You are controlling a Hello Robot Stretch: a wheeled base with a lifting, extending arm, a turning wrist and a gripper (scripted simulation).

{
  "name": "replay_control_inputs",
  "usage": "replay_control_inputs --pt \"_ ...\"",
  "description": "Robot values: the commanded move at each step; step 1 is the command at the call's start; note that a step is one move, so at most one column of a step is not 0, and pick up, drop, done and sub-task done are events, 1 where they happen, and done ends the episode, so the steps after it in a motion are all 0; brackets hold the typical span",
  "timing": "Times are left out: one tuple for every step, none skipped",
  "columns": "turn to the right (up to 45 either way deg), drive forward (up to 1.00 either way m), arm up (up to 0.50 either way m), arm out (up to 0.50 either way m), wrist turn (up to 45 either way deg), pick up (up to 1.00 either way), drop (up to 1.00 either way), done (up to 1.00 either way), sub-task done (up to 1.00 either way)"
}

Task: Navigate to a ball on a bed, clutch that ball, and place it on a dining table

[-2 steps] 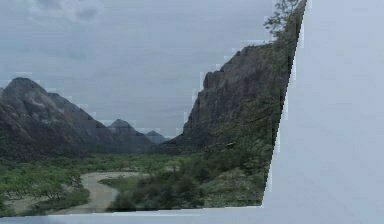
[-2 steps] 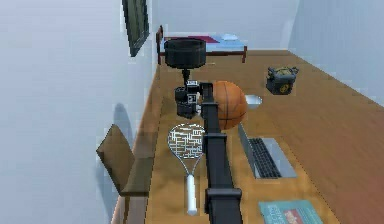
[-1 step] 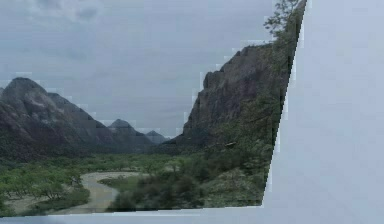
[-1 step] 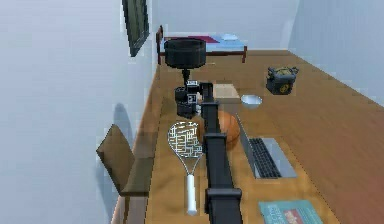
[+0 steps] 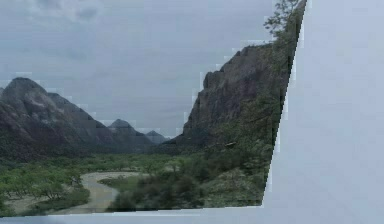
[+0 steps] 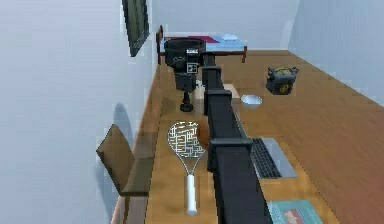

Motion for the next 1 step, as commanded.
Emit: replay_control_inputs --pt "0.0 0.0 0.0 -0.08 0.0 0.0 0.0 0.0 0.0"
